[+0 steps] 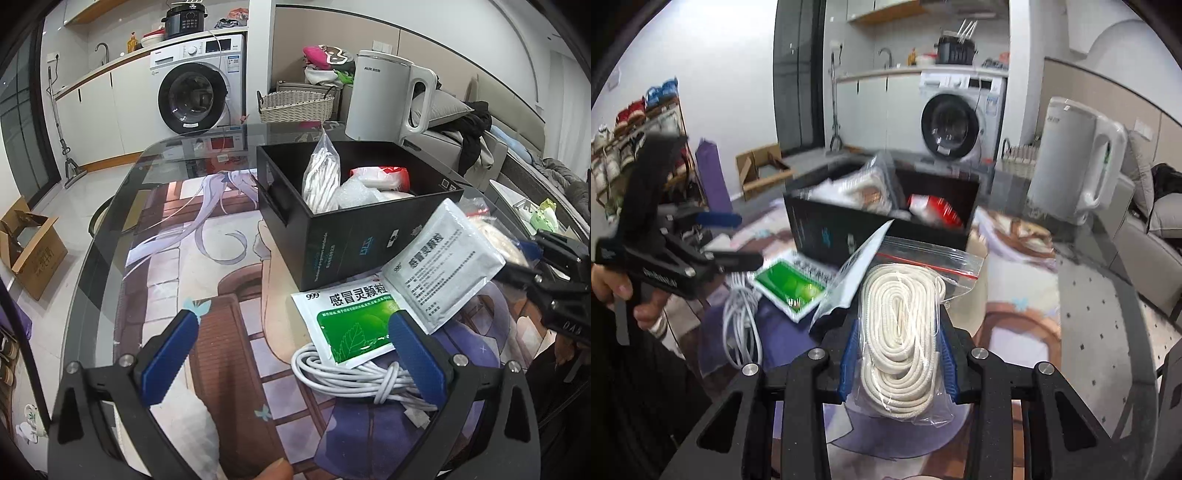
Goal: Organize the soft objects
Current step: 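Hold the rope bag in the right gripper while the left grasps the white cable coil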
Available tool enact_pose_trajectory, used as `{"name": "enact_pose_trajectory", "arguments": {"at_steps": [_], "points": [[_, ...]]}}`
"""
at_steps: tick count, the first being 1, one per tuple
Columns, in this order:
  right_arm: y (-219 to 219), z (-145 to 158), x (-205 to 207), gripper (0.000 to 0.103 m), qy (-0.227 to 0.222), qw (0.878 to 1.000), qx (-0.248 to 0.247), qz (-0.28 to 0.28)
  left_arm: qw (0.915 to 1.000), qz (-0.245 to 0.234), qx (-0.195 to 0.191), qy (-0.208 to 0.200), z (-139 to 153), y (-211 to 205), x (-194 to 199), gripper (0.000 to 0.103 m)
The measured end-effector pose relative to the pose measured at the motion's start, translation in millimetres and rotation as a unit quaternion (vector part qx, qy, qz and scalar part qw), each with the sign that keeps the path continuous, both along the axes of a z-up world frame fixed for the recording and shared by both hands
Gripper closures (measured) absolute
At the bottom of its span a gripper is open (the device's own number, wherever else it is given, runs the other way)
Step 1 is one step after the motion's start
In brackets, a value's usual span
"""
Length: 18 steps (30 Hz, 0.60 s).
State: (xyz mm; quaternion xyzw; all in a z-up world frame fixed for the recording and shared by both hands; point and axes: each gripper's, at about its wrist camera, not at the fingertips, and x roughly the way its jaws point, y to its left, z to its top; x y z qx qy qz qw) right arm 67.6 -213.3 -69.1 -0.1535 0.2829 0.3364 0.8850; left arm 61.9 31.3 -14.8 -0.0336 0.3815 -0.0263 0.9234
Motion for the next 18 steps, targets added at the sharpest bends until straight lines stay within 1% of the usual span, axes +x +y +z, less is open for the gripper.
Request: {"name": "enact_pose_trajectory", "arguments": {"at_steps": [2,5,9,10,13,18], "points": [[-2.6,2.6,1.1,0.066,-0.003,1.000,0.007,-0.004,0.9999,-0.009,-0.003,0.004,0.6,-2.1,-2.2,0.000],[-4.1,5.2,4.4,0.066,-0.009,1.000,0.013,-0.007,0.9995,-0.021,-0.019,0.016,-2.0,-5.3,-9.7,0.000],[-10.9,11.4,4.7,0.066,-0.019,1.000,0.019,-0.016,0.9986,-0.023,-0.041,0.022,-3.9,-8.7,-20.5,0.000],[-14.3,13.1,4.5,0.066,-0.025,0.999,0.020,-0.024,0.9983,-0.021,-0.049,0.025,-4.5,-9.4,-21.7,0.000],[-20.6,14.9,6.6,0.066,-0.024,0.999,0.026,-0.029,0.9966,-0.007,-0.074,0.035,-5.9,-11.3,-25.0,0.000],[-24.2,16.5,4.7,0.066,-0.024,0.999,0.035,-0.024,0.9936,0.009,-0.104,0.043,-0.1,-16.7,-30.1,0.000]]}}
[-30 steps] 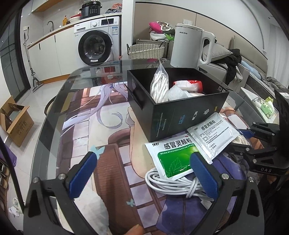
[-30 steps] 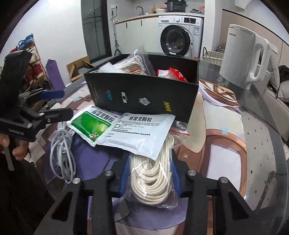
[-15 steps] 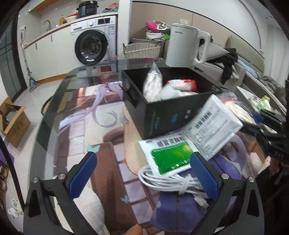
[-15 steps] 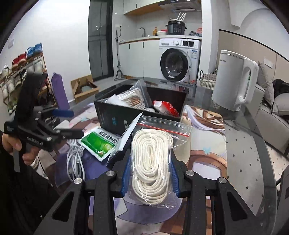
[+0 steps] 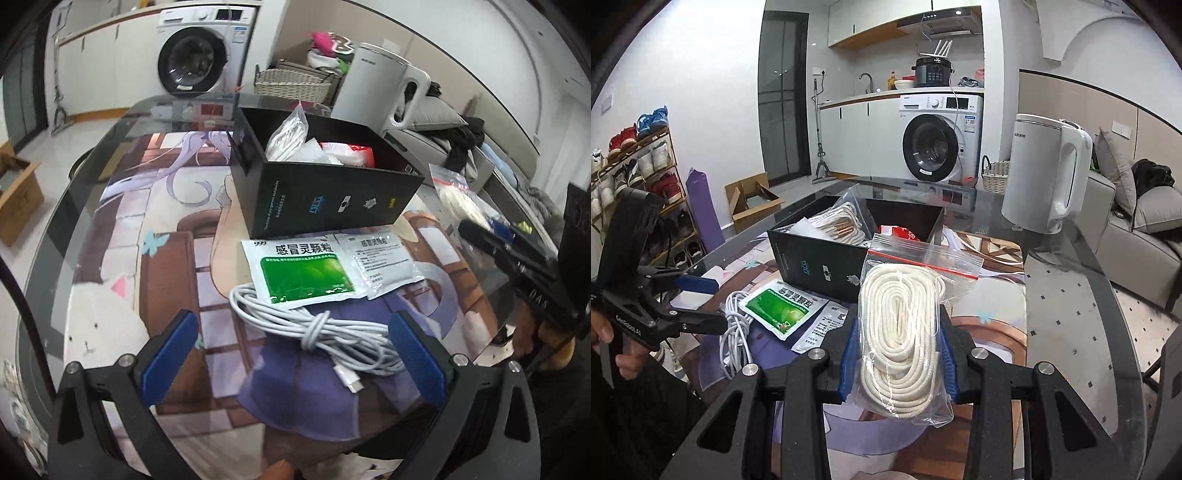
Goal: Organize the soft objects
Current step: 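Hold the rope bag in the right gripper while the left grasps the white cable coil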
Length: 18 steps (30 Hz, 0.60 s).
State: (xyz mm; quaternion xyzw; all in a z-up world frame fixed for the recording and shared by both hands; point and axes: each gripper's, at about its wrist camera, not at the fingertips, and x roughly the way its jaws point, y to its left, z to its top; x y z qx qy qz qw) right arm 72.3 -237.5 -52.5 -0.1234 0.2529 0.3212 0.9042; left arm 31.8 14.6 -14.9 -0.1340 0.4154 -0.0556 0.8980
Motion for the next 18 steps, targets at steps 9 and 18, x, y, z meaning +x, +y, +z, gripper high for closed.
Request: {"name": "enact_pose_trajectory", "arguments": {"at_steps": [9,18], "points": [[2.5,-1.3,-3.6,0.066,0.001,1.000,0.002,0.011,0.9992,0.008,0.017,0.037,-17.8,-25.6,17.6,0.000],[3.7,-2.2,-4.5,0.066,0.004,1.000,0.004,0.017,0.9989,0.000,0.023,0.041,-11.7,-4.6,-2.1,0.000]]}}
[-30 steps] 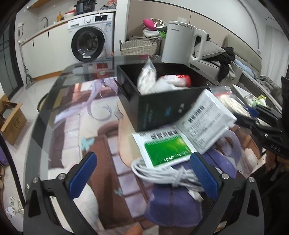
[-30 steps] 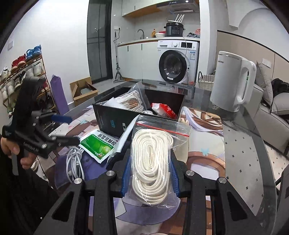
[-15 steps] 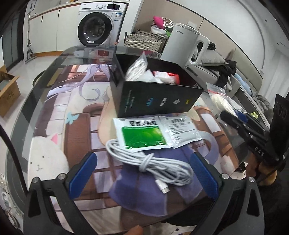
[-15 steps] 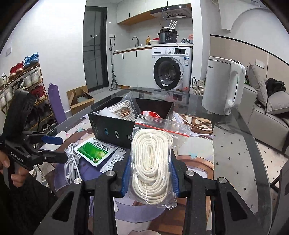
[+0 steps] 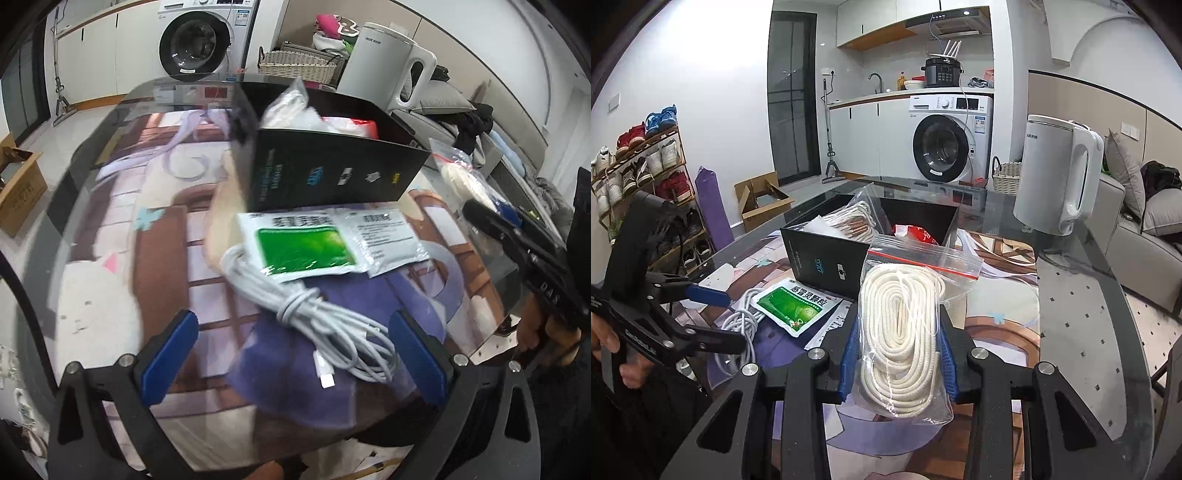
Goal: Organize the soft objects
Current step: 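Hold the rope bag in the right gripper while the left grasps the white cable coil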
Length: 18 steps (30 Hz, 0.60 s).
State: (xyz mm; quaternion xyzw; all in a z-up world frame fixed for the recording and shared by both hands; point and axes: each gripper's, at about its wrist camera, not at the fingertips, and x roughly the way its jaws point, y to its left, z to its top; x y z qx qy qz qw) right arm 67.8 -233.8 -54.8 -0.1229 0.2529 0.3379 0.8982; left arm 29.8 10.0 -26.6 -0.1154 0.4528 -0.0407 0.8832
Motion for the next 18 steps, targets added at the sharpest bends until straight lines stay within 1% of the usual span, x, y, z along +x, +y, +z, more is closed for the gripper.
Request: {"name": "enact_pose_trajectory", "arguments": {"at_steps": [2,7,10,12,13,15,16,18], "points": [[0.1,0.5,-0.6,0.066,0.000,1.000,0.002,0.001,0.9999,0.009,0.011,0.000,2.0,6.6,-4.0,0.000],[2.1,0.7,-1.9,0.066,0.000,1.000,0.002,0.005,0.9989,0.046,0.001,-0.004,5.5,18.8,-3.5,0.000],[3.5,0.0,-1.9,0.066,0.001,1.000,0.001,0.005,0.9988,0.049,-0.006,0.002,1.1,14.2,7.6,0.000],[4.0,-0.6,-1.7,0.066,0.001,1.000,-0.001,0.005,0.9988,0.047,-0.006,0.009,-5.3,8.2,15.0,0.002],[4.3,-1.1,-1.4,0.066,0.001,1.000,-0.001,0.005,0.9988,0.047,0.003,0.012,-9.0,5.3,18.3,0.003],[4.7,-2.1,-0.8,0.066,0.001,1.000,-0.003,0.004,0.9982,0.046,0.038,0.005,-12.5,0.0,18.6,0.009],[4.8,-2.9,-0.4,0.066,0.002,1.000,-0.004,0.003,0.9979,0.045,0.047,0.003,-13.1,-1.2,18.2,0.009],[5.6,-3.6,-0.5,0.066,0.003,1.000,-0.005,0.004,0.9980,0.047,0.042,-0.007,-12.4,0.8,14.5,0.013]]}}
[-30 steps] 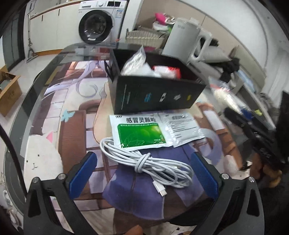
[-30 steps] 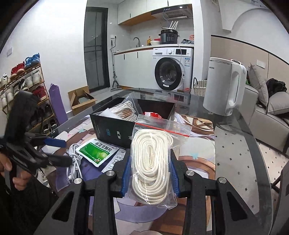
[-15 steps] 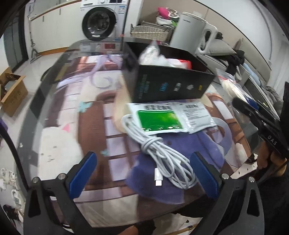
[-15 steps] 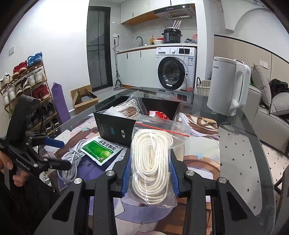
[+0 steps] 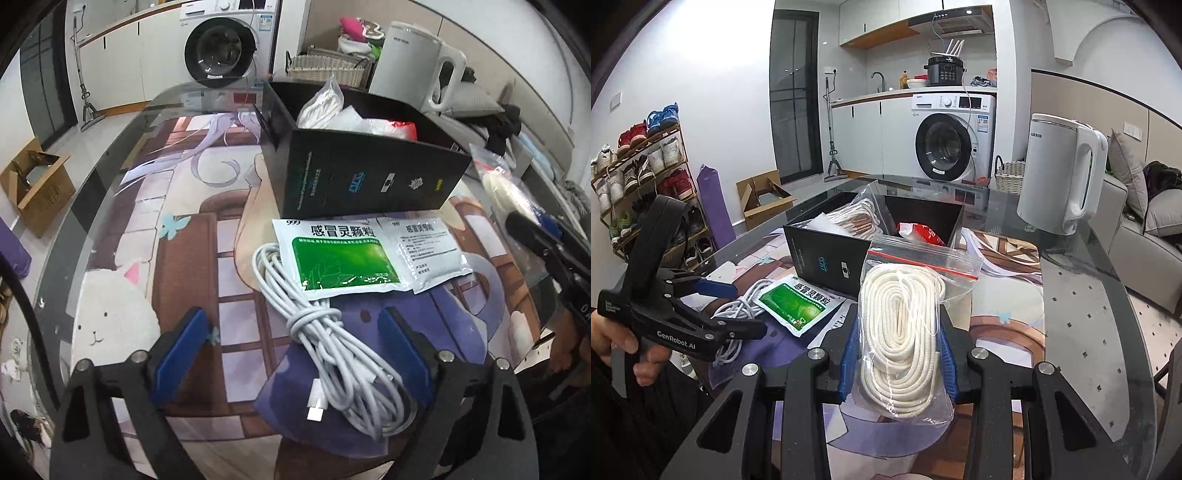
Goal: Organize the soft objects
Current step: 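Hold the rope bag in the right gripper while the left grasps the white cable coil, then lift the rope bag and white cable up over the black box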
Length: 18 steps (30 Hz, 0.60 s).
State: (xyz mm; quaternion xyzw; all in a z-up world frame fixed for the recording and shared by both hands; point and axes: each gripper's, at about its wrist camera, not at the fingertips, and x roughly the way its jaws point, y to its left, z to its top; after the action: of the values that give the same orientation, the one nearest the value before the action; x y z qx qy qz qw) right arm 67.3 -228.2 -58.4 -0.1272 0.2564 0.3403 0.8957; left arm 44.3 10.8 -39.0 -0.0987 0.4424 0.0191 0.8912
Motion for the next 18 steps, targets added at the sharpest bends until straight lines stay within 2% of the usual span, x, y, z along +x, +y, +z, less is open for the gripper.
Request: {"name": "enact_pose_trajectory", "arguments": {"at_steps": [5,7,9,12,18], "points": [[2.7,-2.7,0.1,0.066,0.001,1.000,-0.006,0.003,0.9994,-0.014,0.025,-0.019,-1.4,1.0,-9.1,0.024],[4.9,-3.1,0.0,0.066,0.001,1.000,-0.007,0.004,0.9991,-0.020,0.027,-0.026,-1.0,1.0,-11.0,0.037],[7.3,-3.4,-0.1,0.066,0.000,1.000,-0.008,0.005,0.9986,-0.023,0.037,-0.029,-0.4,1.1,-13.4,0.058],[10.3,-4.3,0.4,0.066,0.001,1.000,-0.011,0.007,0.9983,-0.023,0.042,-0.032,0.4,4.9,-16.0,0.077],[11.5,-3.4,-0.5,0.066,0.000,1.000,-0.010,0.009,0.9989,-0.006,0.028,-0.036,1.8,19.0,-23.2,0.078]]}}
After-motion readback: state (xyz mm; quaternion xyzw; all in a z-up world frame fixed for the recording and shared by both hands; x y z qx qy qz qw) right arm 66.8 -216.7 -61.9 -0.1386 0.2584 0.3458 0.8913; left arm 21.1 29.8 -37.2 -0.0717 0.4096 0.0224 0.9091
